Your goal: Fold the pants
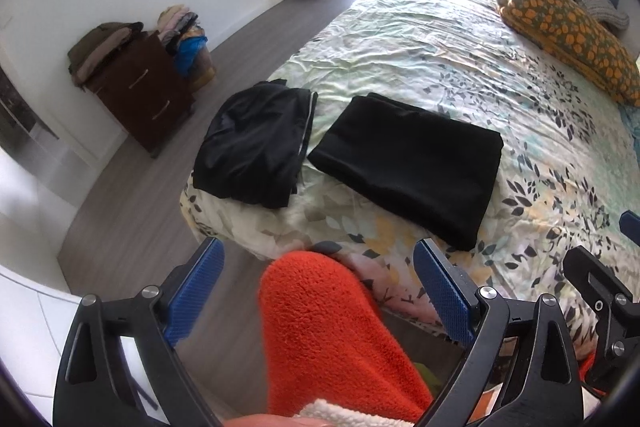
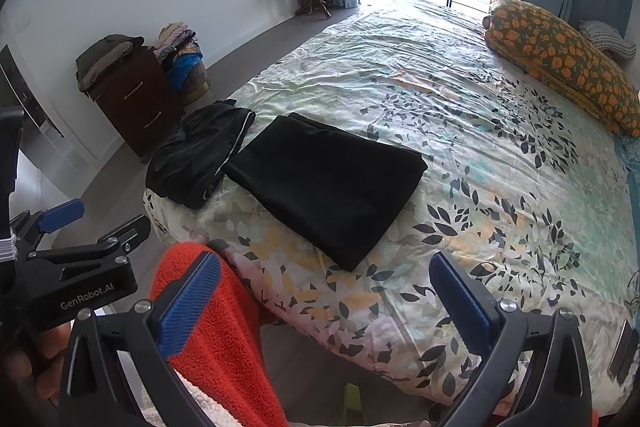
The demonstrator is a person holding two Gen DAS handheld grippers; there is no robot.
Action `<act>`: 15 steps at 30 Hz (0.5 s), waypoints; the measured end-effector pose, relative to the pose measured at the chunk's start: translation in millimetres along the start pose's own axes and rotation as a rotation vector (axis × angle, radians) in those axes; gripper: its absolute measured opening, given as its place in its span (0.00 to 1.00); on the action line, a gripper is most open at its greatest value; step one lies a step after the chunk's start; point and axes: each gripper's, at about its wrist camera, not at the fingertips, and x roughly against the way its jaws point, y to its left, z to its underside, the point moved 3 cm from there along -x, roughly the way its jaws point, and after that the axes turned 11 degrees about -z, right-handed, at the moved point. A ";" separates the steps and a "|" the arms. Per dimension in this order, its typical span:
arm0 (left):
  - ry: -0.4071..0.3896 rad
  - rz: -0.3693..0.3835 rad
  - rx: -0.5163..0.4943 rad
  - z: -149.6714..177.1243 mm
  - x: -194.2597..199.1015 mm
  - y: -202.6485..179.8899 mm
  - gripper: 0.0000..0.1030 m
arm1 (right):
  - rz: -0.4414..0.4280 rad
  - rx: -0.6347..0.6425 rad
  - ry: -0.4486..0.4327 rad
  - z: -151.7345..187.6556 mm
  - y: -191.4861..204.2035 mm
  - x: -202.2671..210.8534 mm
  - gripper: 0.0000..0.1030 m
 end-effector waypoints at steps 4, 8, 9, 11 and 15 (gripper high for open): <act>-0.001 0.003 0.002 -3.6 -2.8 4.4 0.94 | -0.003 -0.009 -0.001 -0.7 4.4 -1.4 1.00; 0.009 0.003 0.014 -3.9 -8.2 10.9 0.94 | 0.000 0.000 0.012 0.6 8.9 -5.9 1.00; 0.011 0.001 0.015 -3.8 -9.9 12.2 0.94 | 0.000 0.002 0.016 0.8 10.0 -7.2 1.00; 0.015 -0.001 0.017 -3.2 -12.2 14.5 0.94 | 0.005 0.007 0.020 1.2 11.7 -9.3 1.00; 0.020 -0.002 0.020 -2.7 -15.8 17.6 0.94 | 0.010 0.010 0.025 1.2 14.3 -12.5 1.00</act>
